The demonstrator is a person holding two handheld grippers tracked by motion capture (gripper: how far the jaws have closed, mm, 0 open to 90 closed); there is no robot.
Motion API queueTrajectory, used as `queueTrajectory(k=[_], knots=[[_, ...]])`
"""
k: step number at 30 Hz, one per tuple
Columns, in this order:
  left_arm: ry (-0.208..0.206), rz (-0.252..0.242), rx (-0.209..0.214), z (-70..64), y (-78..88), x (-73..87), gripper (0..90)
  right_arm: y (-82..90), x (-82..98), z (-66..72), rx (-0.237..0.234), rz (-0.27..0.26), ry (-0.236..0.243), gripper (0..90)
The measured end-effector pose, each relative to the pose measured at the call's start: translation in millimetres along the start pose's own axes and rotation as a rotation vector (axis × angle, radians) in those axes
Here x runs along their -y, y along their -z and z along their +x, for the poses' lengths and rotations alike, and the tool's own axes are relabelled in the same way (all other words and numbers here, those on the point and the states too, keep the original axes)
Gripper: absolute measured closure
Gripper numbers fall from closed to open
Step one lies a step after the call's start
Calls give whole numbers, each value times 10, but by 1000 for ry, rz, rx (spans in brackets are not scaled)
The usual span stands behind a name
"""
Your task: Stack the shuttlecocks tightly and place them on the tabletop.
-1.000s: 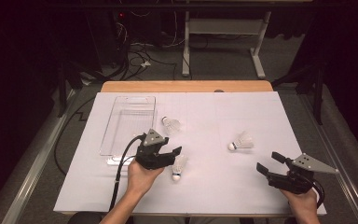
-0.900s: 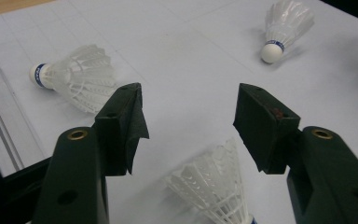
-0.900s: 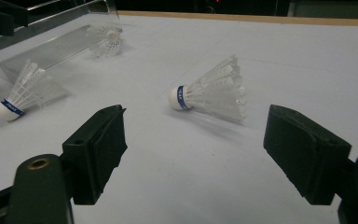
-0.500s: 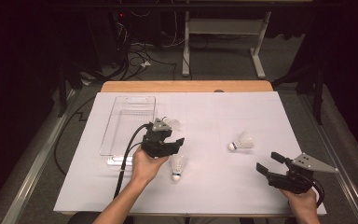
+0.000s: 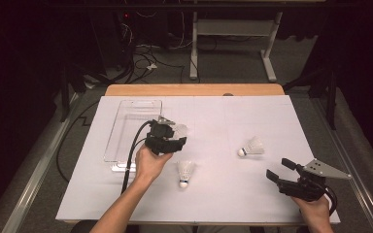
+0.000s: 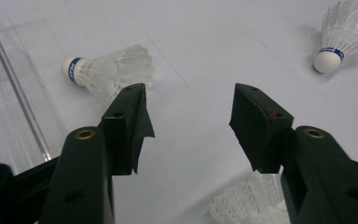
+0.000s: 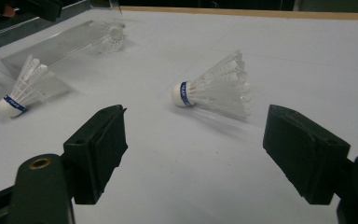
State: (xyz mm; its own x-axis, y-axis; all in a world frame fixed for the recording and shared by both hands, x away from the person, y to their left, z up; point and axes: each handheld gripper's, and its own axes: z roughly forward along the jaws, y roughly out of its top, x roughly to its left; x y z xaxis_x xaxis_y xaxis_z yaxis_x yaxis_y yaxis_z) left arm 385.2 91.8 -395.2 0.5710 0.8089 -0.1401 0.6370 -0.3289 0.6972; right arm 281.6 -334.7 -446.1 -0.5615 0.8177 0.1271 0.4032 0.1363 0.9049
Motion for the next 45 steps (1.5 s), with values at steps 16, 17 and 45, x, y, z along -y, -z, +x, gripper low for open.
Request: queueTrajectory(k=[16,17,45], knots=[[-55,96,-67,36,-120,-424,470,-5,4,-8,-10,6,-6,216],[-57,105,-74,43,-139,-447,470,-7,4,-9,-11,7,-5,216],[-118,287,-192,175,-573,-596,600,-22,8,-2,-24,23,-2,218]])
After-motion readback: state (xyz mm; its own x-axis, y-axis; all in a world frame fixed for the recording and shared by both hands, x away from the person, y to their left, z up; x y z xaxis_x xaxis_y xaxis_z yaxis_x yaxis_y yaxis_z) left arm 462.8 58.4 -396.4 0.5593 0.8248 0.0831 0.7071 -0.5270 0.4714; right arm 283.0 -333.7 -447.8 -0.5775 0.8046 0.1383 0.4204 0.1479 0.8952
